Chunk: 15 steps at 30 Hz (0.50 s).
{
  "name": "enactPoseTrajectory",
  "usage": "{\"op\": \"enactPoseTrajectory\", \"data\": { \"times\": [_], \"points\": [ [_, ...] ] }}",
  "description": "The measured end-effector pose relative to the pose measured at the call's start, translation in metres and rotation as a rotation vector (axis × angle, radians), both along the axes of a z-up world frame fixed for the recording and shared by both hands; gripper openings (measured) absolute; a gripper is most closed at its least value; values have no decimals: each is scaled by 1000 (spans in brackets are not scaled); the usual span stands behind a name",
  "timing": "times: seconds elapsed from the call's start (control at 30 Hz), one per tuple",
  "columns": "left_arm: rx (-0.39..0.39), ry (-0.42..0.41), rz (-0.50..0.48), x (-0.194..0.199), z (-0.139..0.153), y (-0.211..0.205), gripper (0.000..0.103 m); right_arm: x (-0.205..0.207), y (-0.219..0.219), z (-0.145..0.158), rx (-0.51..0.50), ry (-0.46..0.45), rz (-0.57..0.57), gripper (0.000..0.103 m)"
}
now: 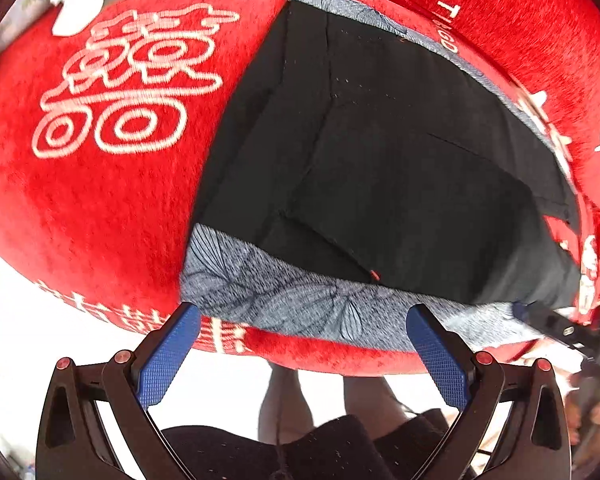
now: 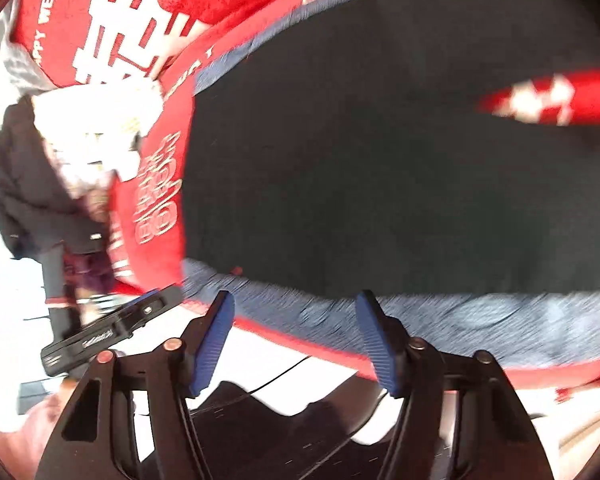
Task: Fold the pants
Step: 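Grasp the grey waistband with the right gripper while the left gripper grasps it too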
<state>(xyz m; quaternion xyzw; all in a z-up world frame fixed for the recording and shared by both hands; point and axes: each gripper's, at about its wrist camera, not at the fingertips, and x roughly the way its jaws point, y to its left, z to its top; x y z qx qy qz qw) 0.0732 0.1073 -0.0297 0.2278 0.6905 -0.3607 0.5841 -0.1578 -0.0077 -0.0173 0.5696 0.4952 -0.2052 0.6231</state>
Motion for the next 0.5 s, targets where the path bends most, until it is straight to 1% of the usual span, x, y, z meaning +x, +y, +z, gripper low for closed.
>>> {"op": "enactPoseTrajectory", "data": {
  "times": [0.1,0.17,0.27,0.3,0.4,0.43,0.5],
  "points": [
    [-18,67,21,0,-7,10,103,-18,11,-15,80,-37,-40,67],
    [-21,84,29,1,-12,16,103,-33,19,-29,134,-44,-64,74],
    [-13,107,35,-6,-22,25,103,-56,28,-52,185,-32,-106,75],
    [-19,120,33,-3,-20,26,103,-63,30,-59,201,-42,-131,75],
    [-26,146,29,-5,-26,33,103,-75,33,-70,192,-95,-193,75],
    [-31,158,32,-3,-29,35,103,-76,34,-72,191,-118,-209,77],
    [-43,200,59,0,-36,41,103,-75,36,-72,181,-186,-228,77]
  ]
}}
